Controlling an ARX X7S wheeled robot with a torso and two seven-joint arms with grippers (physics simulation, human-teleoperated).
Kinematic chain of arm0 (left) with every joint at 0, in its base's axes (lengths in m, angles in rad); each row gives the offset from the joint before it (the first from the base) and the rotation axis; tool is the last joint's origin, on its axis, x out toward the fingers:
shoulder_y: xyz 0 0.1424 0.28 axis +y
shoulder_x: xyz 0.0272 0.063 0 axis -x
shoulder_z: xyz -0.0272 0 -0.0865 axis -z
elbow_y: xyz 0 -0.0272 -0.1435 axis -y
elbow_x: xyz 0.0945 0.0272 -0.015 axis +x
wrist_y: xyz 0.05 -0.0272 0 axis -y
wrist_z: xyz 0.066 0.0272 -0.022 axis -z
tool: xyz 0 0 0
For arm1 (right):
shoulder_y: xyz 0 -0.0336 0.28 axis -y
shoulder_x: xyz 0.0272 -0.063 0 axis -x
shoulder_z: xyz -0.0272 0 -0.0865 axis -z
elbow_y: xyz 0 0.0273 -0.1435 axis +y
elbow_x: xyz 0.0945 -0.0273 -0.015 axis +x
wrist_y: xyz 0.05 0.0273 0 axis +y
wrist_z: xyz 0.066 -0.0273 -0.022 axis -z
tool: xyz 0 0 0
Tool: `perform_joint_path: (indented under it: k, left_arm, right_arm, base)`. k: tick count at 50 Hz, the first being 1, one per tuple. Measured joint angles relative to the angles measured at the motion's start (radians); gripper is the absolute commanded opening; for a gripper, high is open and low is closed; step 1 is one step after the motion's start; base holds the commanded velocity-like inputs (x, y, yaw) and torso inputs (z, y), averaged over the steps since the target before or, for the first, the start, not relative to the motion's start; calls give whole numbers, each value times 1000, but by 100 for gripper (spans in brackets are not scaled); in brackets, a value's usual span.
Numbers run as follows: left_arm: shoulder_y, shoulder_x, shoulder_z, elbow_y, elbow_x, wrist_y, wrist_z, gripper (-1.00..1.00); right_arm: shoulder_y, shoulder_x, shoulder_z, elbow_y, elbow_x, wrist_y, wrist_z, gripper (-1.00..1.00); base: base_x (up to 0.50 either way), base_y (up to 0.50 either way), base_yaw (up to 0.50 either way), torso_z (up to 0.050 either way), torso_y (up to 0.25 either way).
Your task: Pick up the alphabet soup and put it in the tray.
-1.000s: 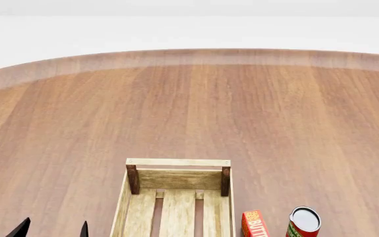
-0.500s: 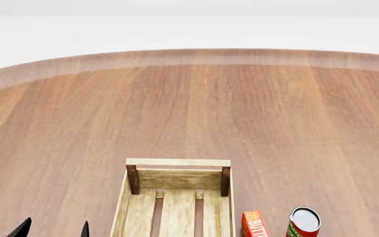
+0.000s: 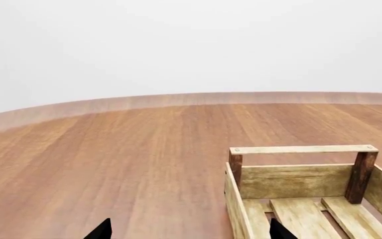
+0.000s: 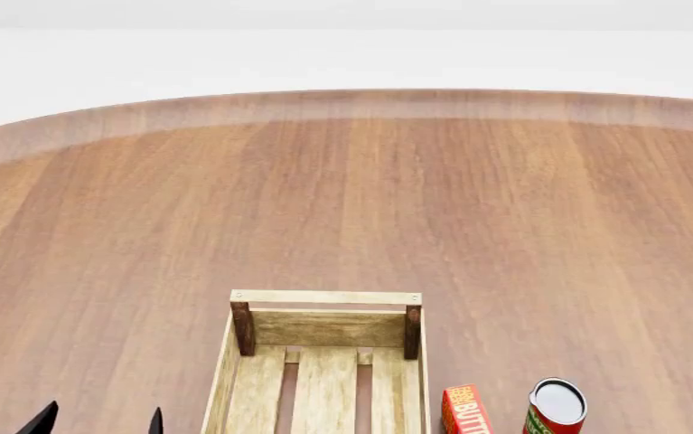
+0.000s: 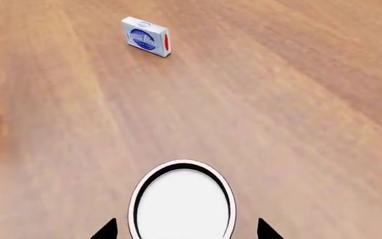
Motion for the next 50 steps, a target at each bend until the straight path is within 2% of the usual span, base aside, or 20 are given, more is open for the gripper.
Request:
perform_joint_path:
  k: [41,42,50]
  left_arm:
    - [-1,-11,16,10,-9,-1,-17,100]
    - [-1,-12,16,10,-10,-1,-17,100]
    - [0,-14,18,13,-13,-1,-20,100]
  right_arm:
    - [83,7,-43,130,-30,-40,-19,100]
    - [83,7,-44,130,-29,-40,-19,-100]
    - [76,5,-42,121,-21,-36,-11,-100]
  base:
    - [0,0,0,0,0]
    - [0,0,0,0,0]
    - [0,0,0,0,0]
